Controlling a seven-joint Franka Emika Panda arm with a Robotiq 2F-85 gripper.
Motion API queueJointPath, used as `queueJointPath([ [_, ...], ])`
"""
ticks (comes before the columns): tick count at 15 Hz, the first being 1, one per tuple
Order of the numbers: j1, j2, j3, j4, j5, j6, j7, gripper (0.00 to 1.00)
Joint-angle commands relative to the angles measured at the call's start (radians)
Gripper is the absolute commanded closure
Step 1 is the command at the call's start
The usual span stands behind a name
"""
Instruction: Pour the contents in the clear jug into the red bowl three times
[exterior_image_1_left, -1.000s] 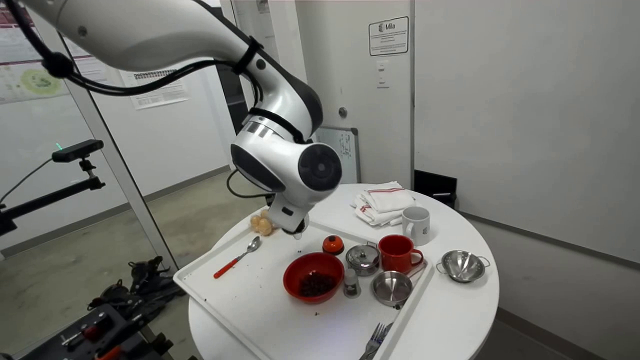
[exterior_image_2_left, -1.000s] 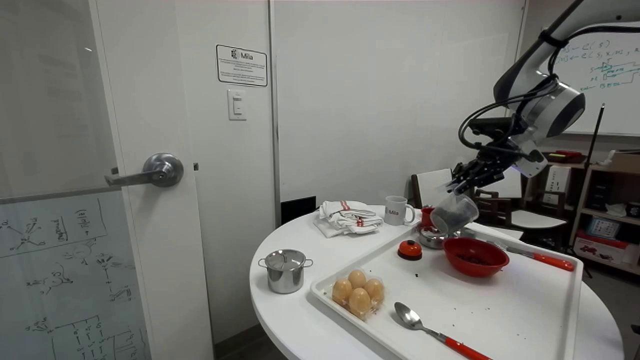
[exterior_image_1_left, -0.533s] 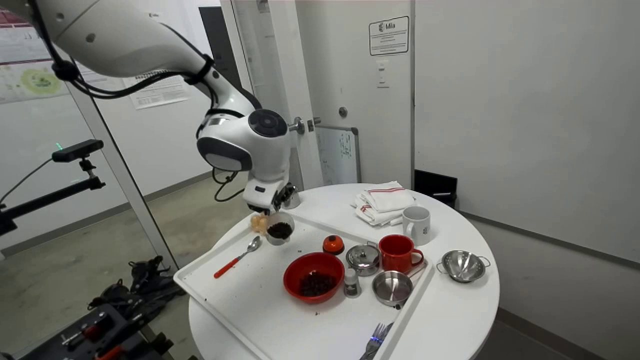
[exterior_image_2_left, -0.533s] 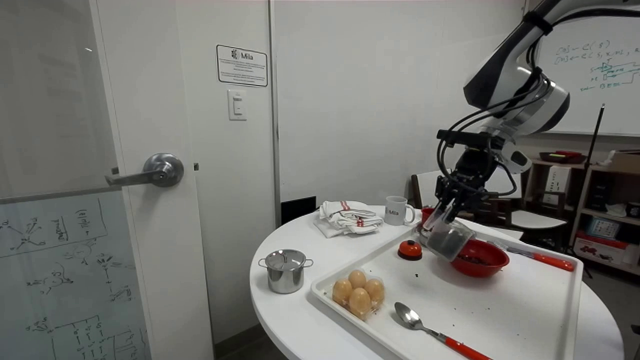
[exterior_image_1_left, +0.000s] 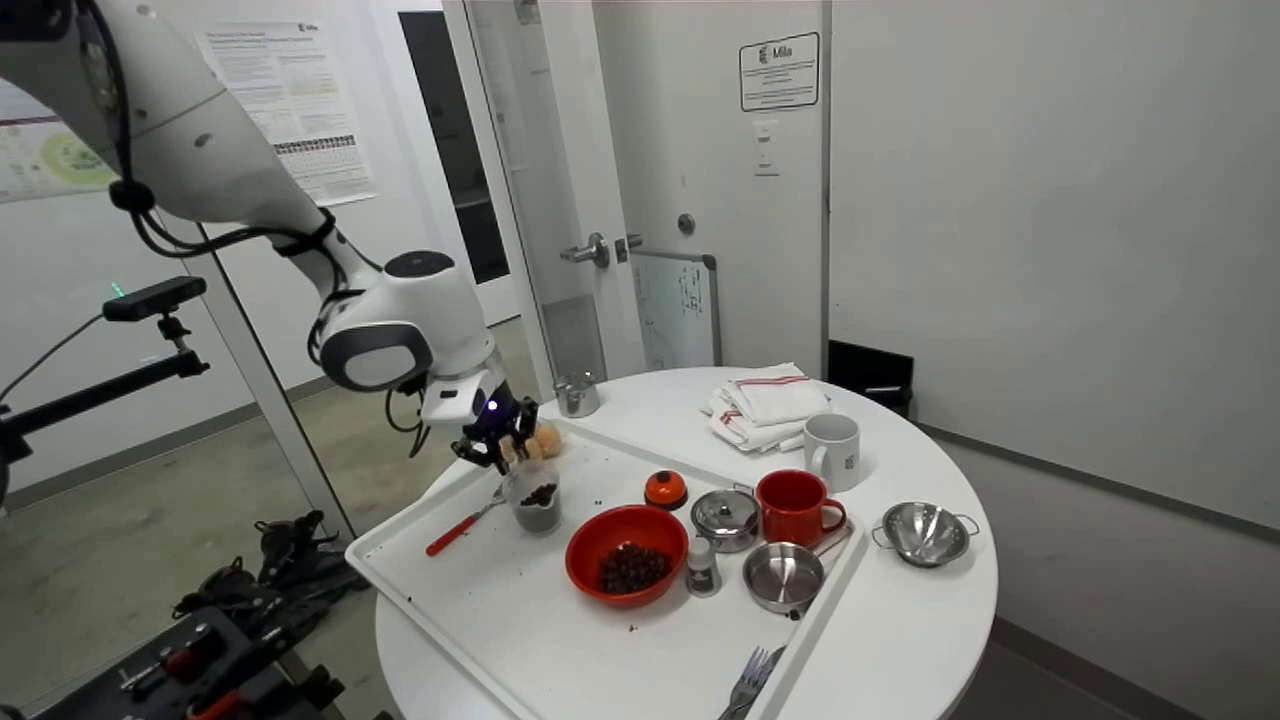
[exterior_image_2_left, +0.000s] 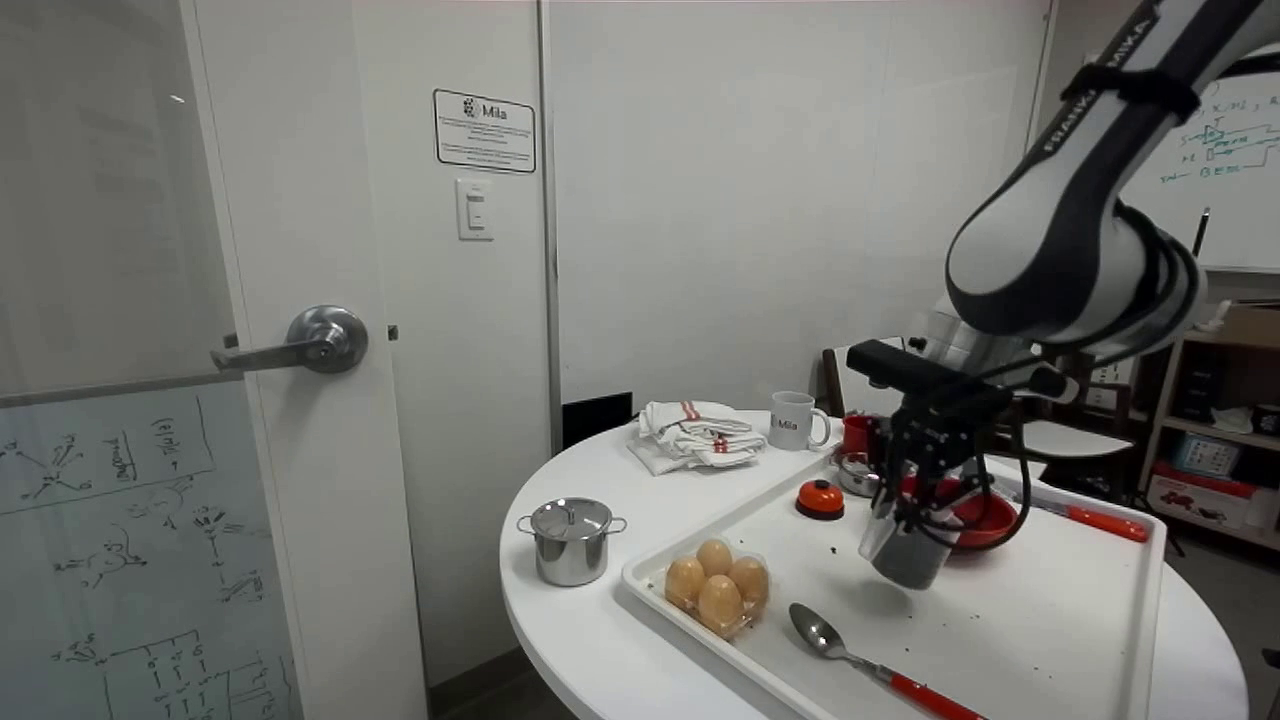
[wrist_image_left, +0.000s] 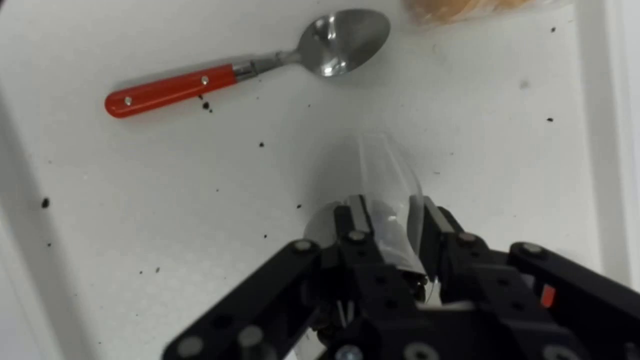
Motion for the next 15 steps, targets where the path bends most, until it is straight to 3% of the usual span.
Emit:
queueJointPath([
  [1, 0.217, 0.099, -0.204, -0.016, -0.191, 0.052, 0.204, 0.90],
  [5, 0.402, 0.170, -0.388, 0.000, -0.285, -0.026, 0.315, 0.90],
  [6, 0.377, 0.162, -0.376, -0.007, -0.390, -0.023, 0.394, 0.90],
  [10, 0.370, 0.135, -0.388, 0.005, -0.550, -0.120, 0.492, 0.89],
  [11, 0.359, 0.125, -0.382, 0.007, -0.584, -0.140, 0.507, 0.61],
  [12, 0.351, 0.115, -0.378, 0.008, -0.615, -0.154, 0.523, 0.47],
  [15, 0.313, 0.084, -0.358, 0.011, -0.686, -0.184, 0.553, 0.28],
])
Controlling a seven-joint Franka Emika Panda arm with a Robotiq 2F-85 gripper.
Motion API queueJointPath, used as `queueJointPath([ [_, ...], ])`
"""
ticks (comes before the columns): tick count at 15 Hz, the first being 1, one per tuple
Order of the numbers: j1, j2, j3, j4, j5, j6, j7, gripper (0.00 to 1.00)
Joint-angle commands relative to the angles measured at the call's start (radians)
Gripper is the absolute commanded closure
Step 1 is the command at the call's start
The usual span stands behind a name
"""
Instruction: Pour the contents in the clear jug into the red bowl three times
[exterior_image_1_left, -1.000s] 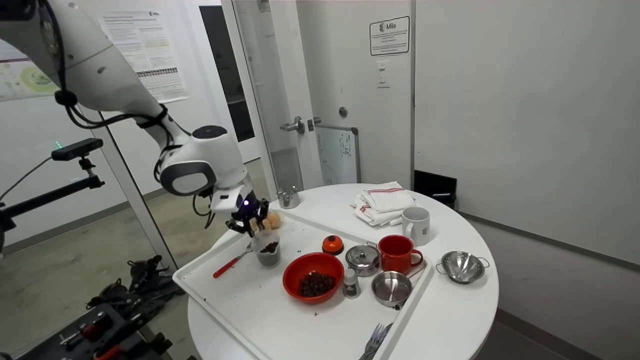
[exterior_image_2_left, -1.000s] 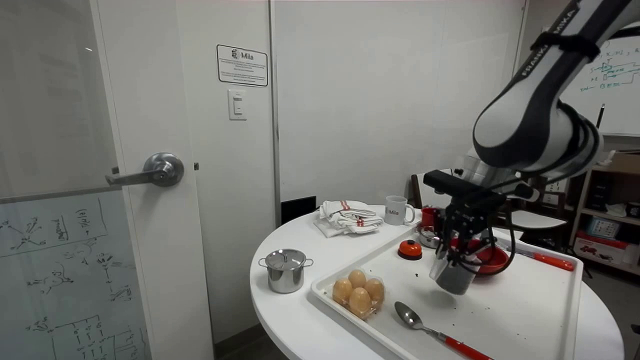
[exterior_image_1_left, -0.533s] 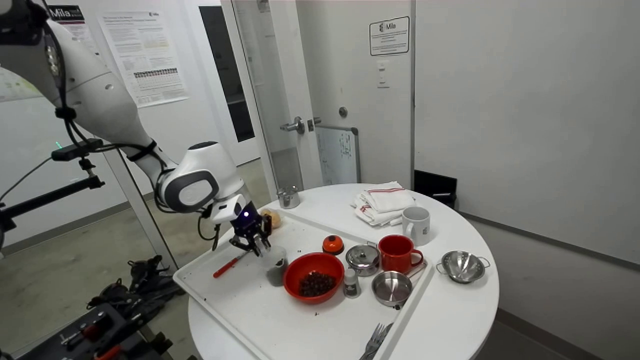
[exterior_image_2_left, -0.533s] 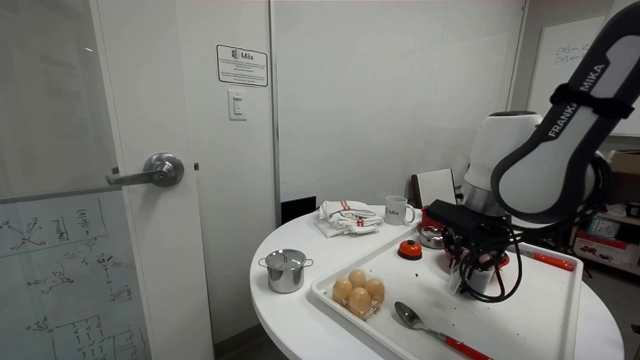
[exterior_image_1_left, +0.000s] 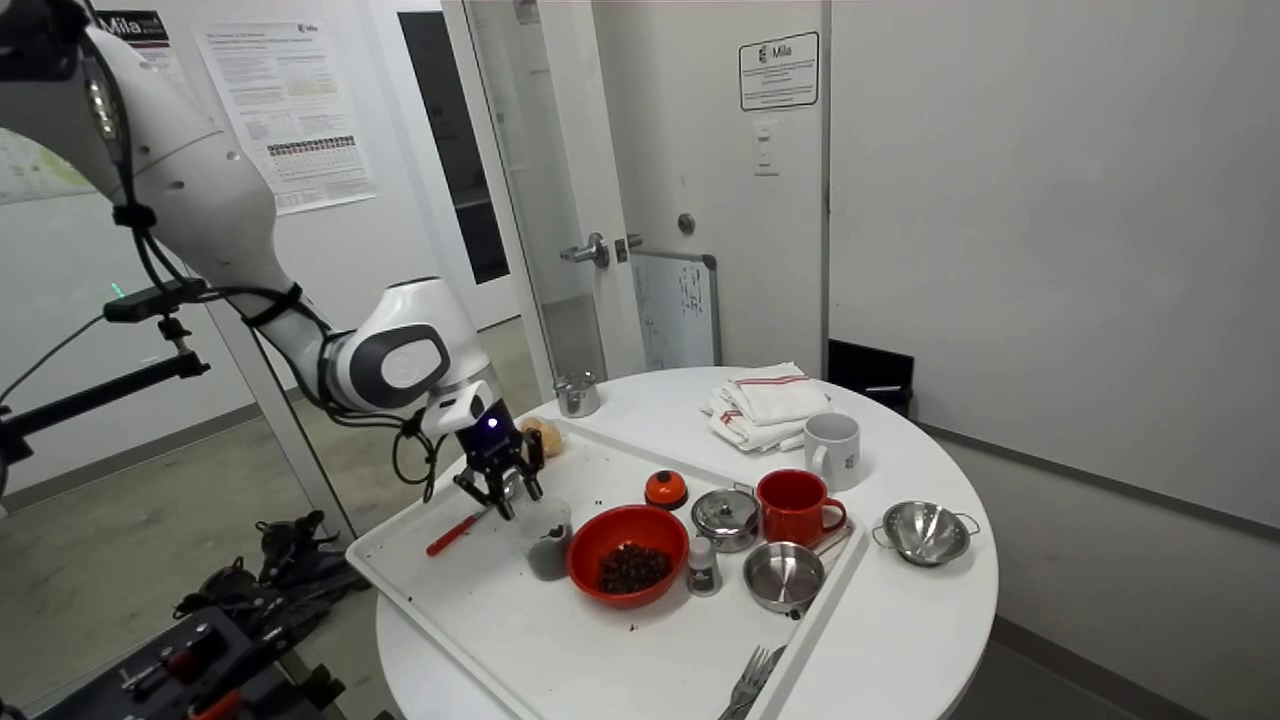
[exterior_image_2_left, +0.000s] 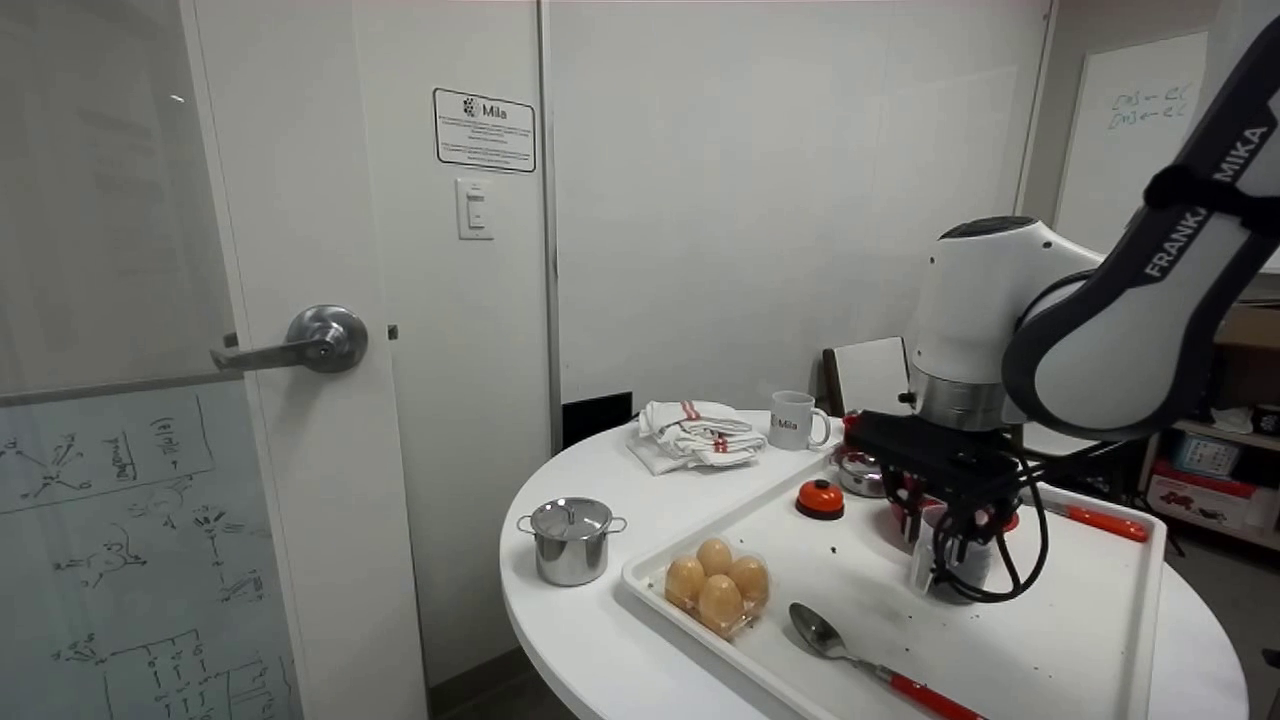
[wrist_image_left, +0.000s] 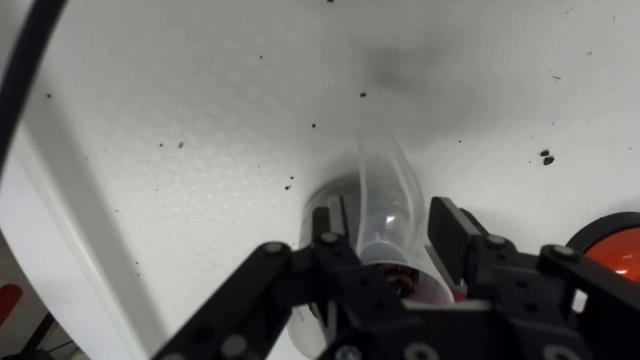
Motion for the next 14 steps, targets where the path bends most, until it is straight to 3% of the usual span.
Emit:
queueJointPath([
  [1, -0.055, -0.062, 0.027, 0.000, -0.099, -0.051, 0.054, 0.20],
  [4, -0.109, -0.101, 0.057, -0.004, -0.134, -0.066, 0.080, 0.01],
  [9, -0.249, -0.198, 0.107, -0.016, -0.107, -0.044, 0.194, 0.00],
  [10, -0.247, -0.141, 0.125, 0.005, -0.162, -0.033, 0.184, 0.00],
  [14, -0.313, -0.181, 0.151, 0.002, -0.167, -0.037, 0.193, 0.00],
])
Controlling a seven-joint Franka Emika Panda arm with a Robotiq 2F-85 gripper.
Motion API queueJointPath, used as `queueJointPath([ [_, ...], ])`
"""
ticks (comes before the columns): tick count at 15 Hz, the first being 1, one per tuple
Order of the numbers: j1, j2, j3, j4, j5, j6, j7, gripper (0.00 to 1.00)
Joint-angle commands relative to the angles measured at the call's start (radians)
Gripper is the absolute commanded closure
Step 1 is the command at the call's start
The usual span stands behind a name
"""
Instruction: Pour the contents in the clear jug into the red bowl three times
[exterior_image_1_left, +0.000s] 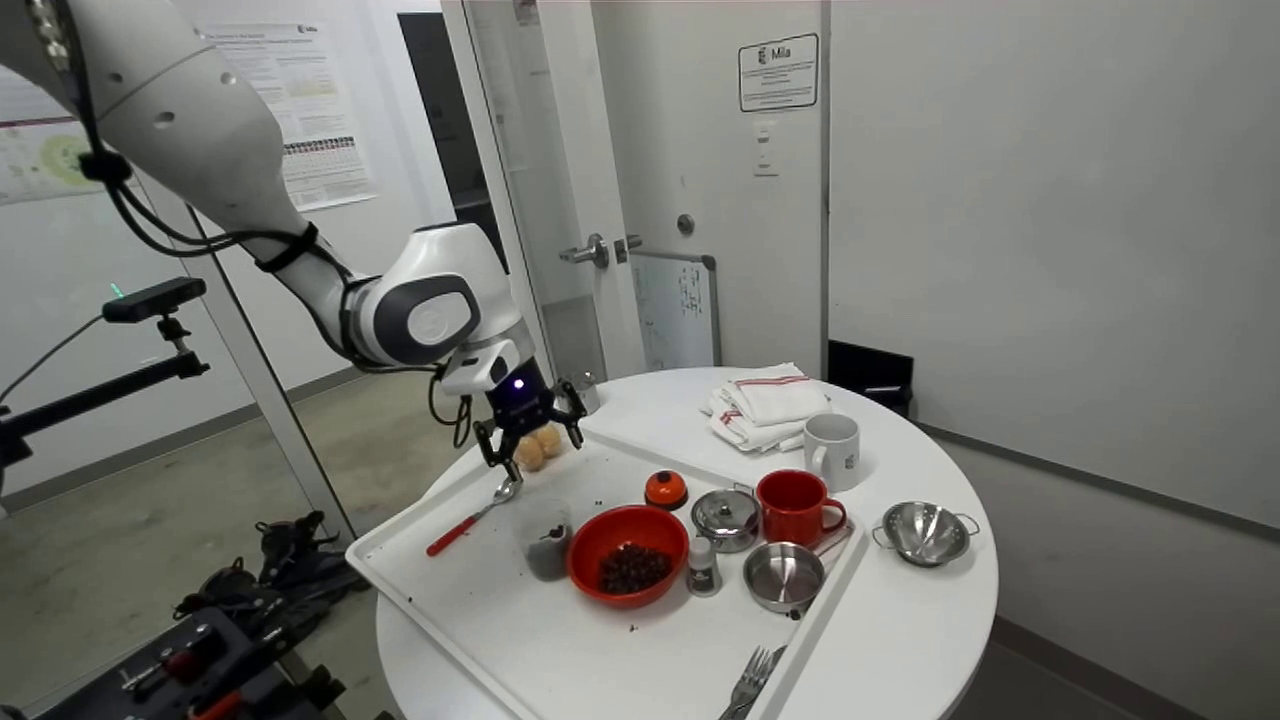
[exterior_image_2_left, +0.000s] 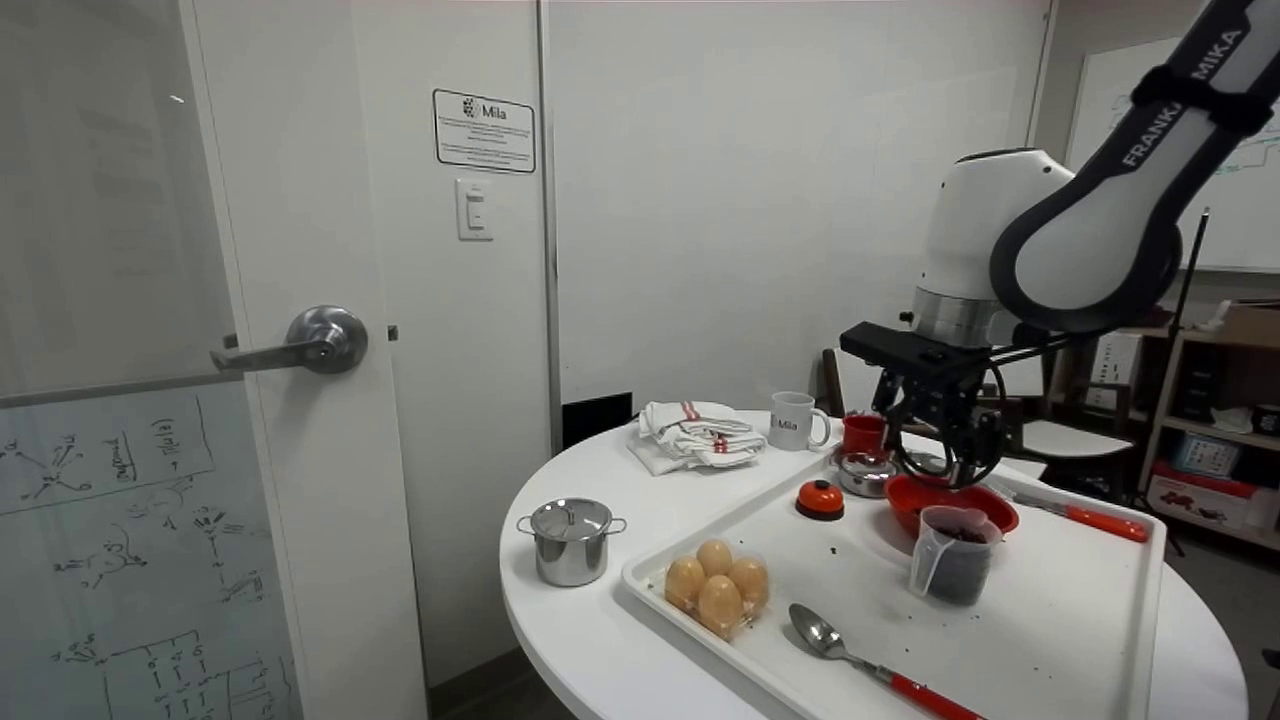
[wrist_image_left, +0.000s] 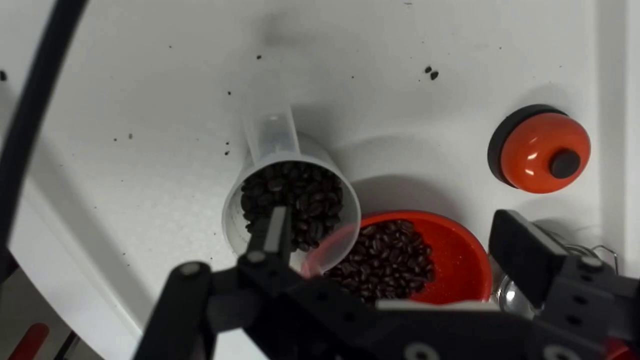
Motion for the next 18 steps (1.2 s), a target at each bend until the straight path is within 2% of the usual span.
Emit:
queueJointPath([
  [1, -0.080, -0.002, 0.077, 0.007, -0.069, -0.011, 0.018, 0.00],
  [4, -0.133, 0.005, 0.154, 0.017, -0.087, -0.048, -0.034, 0.00],
  [8, -0.147, 0.037, 0.219, 0.042, -0.119, -0.103, -0.045, 0.00],
  [13, -0.150, 0.113, 0.248, 0.106, -0.136, -0.168, -0.034, 0.00],
  [16, -0.149, 0.159, 0.241, 0.146, -0.140, -0.200, -0.021, 0.00],
  [17, -0.147, 0.174, 0.236, 0.160, -0.143, -0.203, -0.016, 0.02],
  [18, -0.149, 0.190, 0.236, 0.174, -0.145, -0.204, -0.019, 0.17],
])
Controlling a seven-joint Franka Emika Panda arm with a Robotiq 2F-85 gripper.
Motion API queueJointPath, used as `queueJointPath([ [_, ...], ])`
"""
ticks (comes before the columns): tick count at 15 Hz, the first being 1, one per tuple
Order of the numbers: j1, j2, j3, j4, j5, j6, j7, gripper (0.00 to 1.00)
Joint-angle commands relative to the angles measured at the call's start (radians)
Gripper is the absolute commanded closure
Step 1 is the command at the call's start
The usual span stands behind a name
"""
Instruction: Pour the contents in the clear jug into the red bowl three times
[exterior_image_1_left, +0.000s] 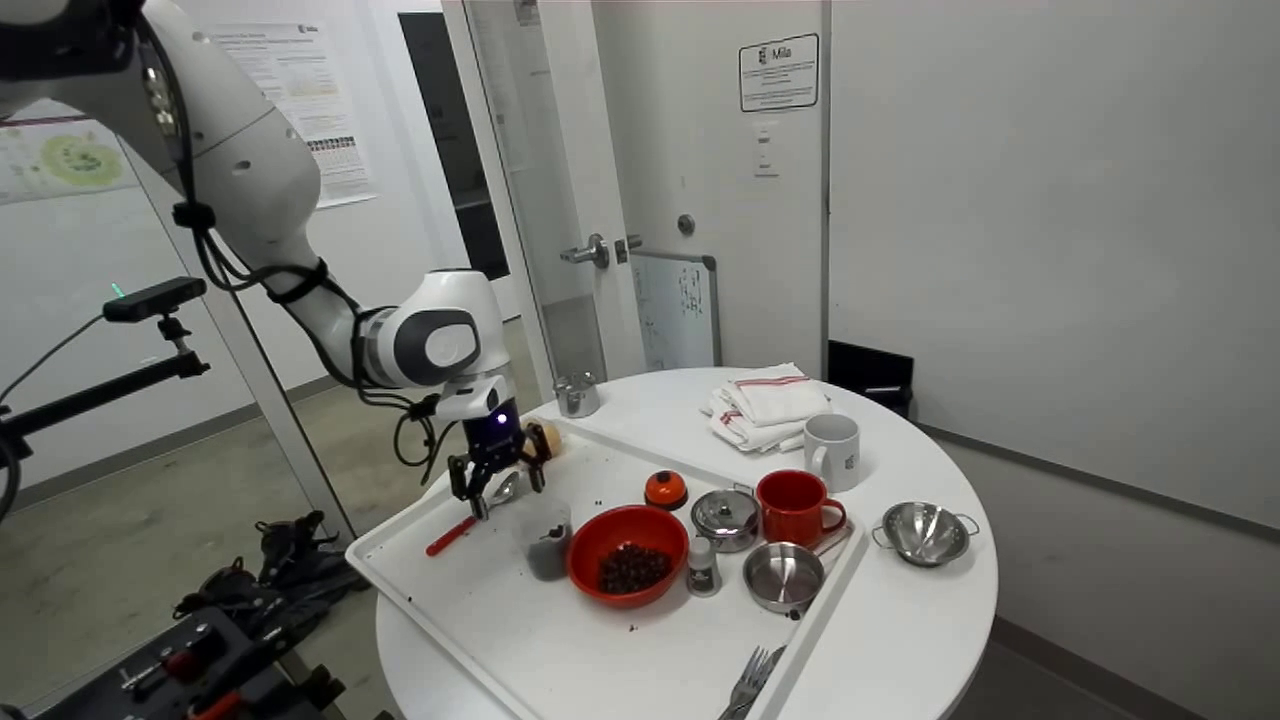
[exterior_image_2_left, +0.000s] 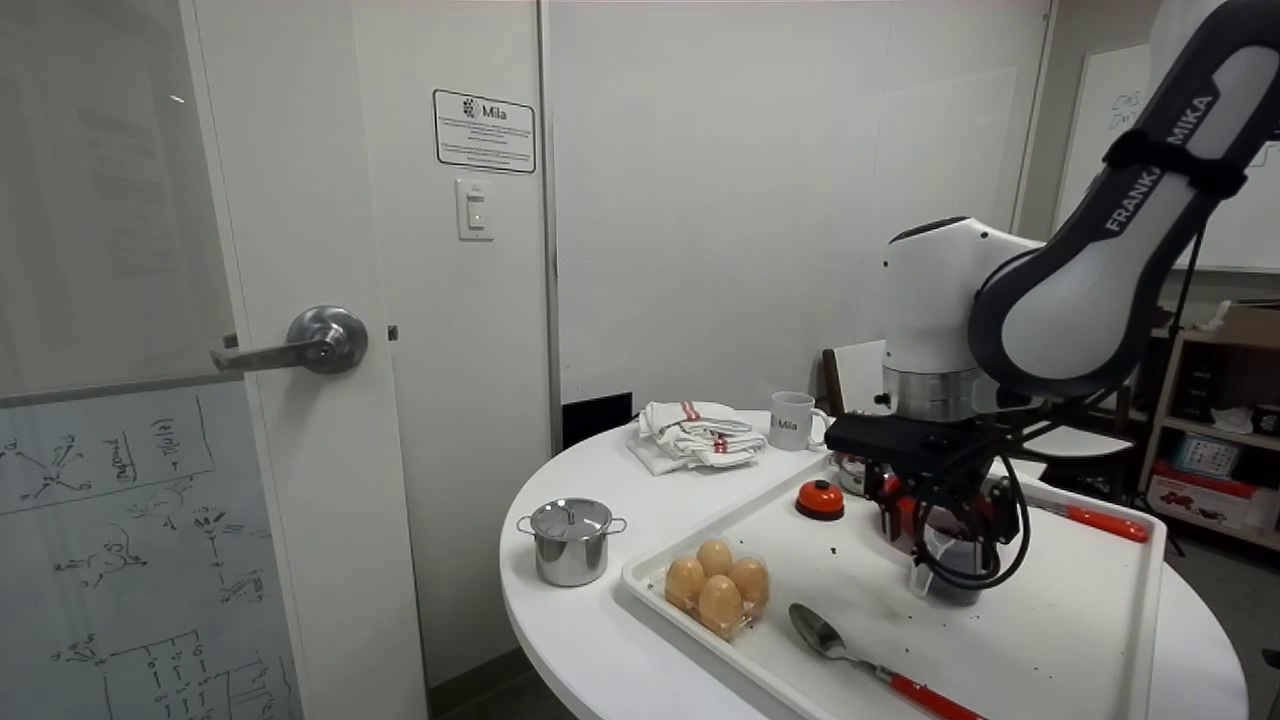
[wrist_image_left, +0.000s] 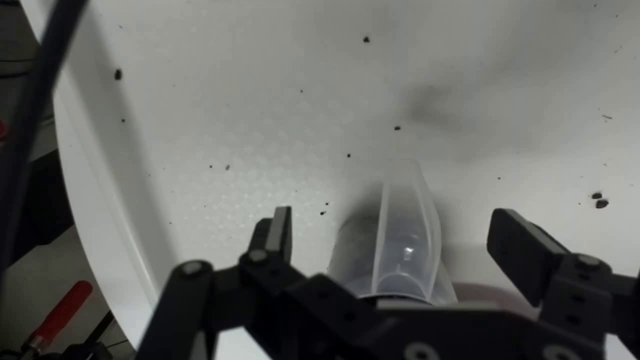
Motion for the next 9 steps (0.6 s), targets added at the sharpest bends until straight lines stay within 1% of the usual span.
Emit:
queueJointPath([
  [1, -0.017, 0.063, 0.004, 0.073, -0.028, -0.034, 0.013, 0.27],
  [4, -0.017, 0.089, -0.001, 0.095, -0.028, -0.028, 0.014, 0.46],
  [7, -0.017, 0.102, -0.001, 0.108, -0.024, -0.029, 0.011, 0.70],
  [9, -0.020, 0.105, 0.002, 0.114, -0.021, -0.033, 0.005, 0.84],
])
